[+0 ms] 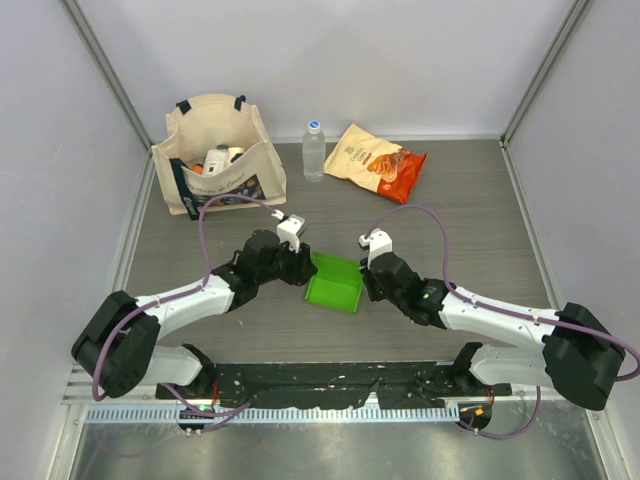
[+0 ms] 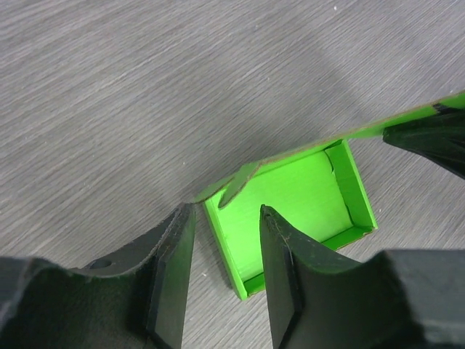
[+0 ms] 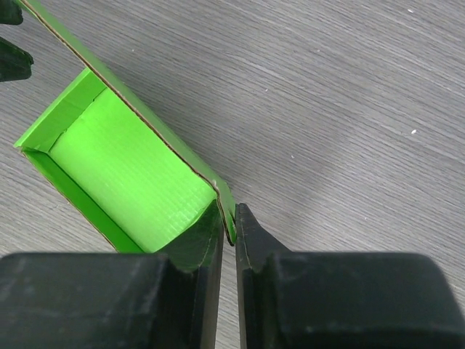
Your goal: Fold the paper box
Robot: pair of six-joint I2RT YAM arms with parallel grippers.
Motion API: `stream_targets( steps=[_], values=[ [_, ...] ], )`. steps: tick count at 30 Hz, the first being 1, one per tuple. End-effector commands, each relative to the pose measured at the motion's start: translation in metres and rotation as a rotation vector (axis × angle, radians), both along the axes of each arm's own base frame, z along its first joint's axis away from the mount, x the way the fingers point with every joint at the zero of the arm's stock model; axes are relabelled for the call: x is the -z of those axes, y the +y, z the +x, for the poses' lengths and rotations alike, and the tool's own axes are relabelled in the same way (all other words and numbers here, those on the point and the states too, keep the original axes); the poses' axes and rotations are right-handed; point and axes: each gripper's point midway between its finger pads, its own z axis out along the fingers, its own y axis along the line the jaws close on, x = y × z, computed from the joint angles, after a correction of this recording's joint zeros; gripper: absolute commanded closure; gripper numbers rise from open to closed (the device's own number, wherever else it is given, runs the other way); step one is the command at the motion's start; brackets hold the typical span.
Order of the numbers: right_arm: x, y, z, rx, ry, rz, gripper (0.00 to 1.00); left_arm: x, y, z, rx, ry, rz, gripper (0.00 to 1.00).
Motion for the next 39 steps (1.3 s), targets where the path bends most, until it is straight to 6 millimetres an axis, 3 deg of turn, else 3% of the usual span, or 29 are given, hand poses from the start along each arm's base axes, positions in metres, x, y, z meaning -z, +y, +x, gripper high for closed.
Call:
stream_targets(
  steps=[1, 5, 8, 9, 13, 15, 19, 21, 23, 29, 35, 39],
  values=[
    [-0.023, 0.013, 0.012, -0.005, -0.059, 0.059, 0.85, -0.016, 0.000, 0.004, -0.007, -0.048, -0.001, 0.57],
    [-0.025, 0.015, 0.012, -0.010, -0.061, 0.062, 0.89, -0.017, -0.004, 0.004, 0.005, -0.053, -0.010, 0.67],
    [-0.027, 0.018, 0.013, -0.017, -0.063, 0.070, 0.90, -0.017, -0.008, 0.003, 0.010, -0.060, -0.011, 0.68],
    [-0.026, 0.018, 0.013, -0.018, -0.060, 0.064, 0.90, -0.018, -0.008, 0.004, 0.000, -0.069, -0.007, 0.66],
    [-0.029, 0.018, 0.014, -0.023, -0.064, 0.055, 0.91, -0.022, 0.007, 0.017, -0.123, -0.068, 0.037, 0.41],
    [-0.030, 0.017, 0.013, -0.035, -0.069, 0.044, 0.92, -0.020, 0.013, 0.021, -0.152, -0.054, 0.075, 0.38],
    [-0.038, 0.020, 0.008, -0.094, -0.075, 0.037, 0.99, -0.037, 0.002, 0.026, -0.085, -0.074, -0.003, 0.37],
    [-0.038, 0.023, 0.001, -0.151, -0.056, 0.035, 0.99, -0.045, 0.000, 0.032, -0.052, -0.095, -0.061, 0.38],
    [-0.037, 0.028, -0.008, -0.212, -0.044, 0.042, 0.99, -0.042, -0.006, 0.024, 0.034, -0.077, -0.079, 0.40],
    [-0.046, 0.036, -0.009, -0.233, -0.040, 0.080, 0.99, -0.028, 0.004, 0.021, 0.107, -0.090, 0.058, 0.38],
    [-0.041, 0.037, -0.009, -0.240, -0.027, 0.065, 0.99, -0.029, -0.002, 0.019, 0.147, -0.111, 0.036, 0.48],
    [-0.041, 0.037, -0.008, -0.235, -0.030, 0.062, 0.99, -0.029, -0.003, 0.020, 0.149, -0.112, 0.033, 0.60]
  ],
)
